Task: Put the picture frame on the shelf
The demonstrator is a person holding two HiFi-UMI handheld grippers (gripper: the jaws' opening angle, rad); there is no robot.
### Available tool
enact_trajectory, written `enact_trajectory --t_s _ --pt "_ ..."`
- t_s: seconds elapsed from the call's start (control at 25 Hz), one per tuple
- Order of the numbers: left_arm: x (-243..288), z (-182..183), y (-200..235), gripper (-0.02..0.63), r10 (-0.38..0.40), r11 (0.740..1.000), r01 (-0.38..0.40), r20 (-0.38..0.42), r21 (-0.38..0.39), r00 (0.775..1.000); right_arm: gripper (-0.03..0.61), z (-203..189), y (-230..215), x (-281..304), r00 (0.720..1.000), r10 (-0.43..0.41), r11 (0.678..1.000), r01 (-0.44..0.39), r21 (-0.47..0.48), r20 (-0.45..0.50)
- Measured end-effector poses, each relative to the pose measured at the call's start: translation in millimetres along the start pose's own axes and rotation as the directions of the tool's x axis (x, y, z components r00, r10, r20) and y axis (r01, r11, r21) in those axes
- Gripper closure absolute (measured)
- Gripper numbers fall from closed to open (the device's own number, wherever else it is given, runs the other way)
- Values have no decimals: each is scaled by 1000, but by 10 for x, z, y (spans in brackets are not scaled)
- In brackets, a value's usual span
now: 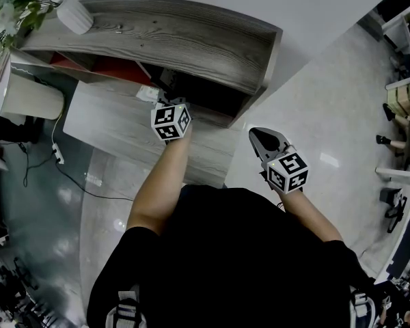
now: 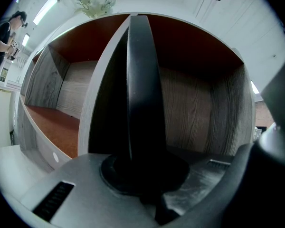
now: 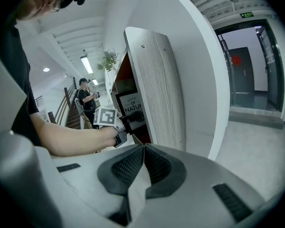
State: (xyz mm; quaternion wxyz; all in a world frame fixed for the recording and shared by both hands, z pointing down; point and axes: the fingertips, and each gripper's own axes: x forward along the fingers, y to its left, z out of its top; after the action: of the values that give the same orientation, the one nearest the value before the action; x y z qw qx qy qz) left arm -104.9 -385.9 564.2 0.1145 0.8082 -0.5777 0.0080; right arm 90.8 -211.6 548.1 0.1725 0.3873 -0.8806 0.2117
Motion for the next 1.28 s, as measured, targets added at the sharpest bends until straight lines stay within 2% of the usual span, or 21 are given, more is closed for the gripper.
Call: enact_trajectory --t_s 0.44,0.88,1.28 --pt "0 -6 -30 583 -3 1000 2 -35 -15 999 563 5 25 -4 1000 4 1000 -4 -7 0" --pt "12 -1 -86 478 -29 999 27 -51 -36 998 563 4 51 -13 1000 4 1000 -4 -7 2" --pt "-5 -52 -96 443 -38 998 35 -65 -43 997 563 -9 74 -36 1000 4 1000 -4 -8 4"
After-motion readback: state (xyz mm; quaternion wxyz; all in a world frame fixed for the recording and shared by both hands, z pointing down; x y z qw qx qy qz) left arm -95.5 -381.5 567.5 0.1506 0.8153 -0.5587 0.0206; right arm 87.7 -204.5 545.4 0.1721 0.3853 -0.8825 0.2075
